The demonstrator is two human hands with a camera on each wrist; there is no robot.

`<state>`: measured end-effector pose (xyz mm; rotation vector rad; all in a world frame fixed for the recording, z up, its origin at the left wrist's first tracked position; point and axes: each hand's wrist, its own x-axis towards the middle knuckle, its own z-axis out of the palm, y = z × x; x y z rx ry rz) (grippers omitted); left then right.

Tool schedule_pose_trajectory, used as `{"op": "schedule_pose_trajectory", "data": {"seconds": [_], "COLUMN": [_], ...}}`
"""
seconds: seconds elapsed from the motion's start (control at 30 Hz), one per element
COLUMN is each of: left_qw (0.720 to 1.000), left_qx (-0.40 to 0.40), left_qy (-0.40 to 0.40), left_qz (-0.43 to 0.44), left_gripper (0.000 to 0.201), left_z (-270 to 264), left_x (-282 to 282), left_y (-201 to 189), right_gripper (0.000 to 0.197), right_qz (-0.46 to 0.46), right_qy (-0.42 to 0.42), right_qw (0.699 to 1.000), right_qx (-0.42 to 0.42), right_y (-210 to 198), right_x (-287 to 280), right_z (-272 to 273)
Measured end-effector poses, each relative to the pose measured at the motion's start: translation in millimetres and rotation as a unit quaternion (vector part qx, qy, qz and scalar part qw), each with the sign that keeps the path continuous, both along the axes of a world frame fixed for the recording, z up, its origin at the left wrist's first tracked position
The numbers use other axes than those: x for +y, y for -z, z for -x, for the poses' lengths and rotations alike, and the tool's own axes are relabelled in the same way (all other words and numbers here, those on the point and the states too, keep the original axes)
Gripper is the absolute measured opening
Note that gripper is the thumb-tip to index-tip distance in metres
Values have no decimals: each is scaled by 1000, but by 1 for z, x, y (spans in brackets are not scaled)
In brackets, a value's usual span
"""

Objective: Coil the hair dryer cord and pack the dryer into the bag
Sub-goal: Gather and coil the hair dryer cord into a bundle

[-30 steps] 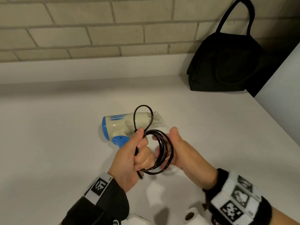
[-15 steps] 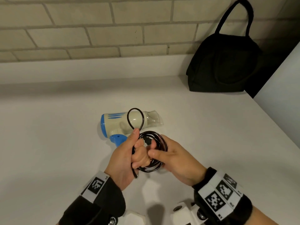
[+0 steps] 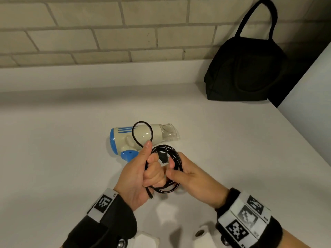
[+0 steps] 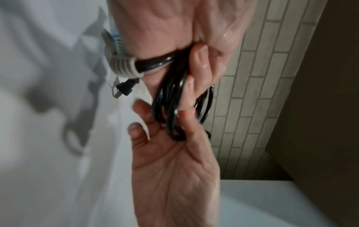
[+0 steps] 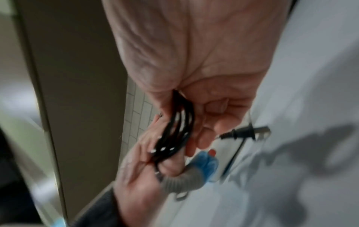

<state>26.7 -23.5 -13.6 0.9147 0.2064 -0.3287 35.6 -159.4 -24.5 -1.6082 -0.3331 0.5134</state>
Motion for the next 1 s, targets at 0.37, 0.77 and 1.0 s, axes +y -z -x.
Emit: {"op": "schedule_pose_trajectory", "data": {"seconds": [0.37,0.77,1.0], "left_qw": [997,935,917], "left_qx": [-23,-92,-73], "left_qy": [53,70,104], "left_qz": [-50,-335,-378], "left_gripper": [45,51,37], "left_z": [1,-6,-6], "left_x": [-11,-18,-15], "left_y": [3,-5,-12], "right_gripper": [48,42,42], "right_qz": [-1,86,110], "right_qy": [133,182,131], "right_qw": [991,971,975], "right_qx": [9,-131,-144], "right_y": [1,4,-1], "right_x": [13,16,10], "right_z": [-9,-10,-15]}}
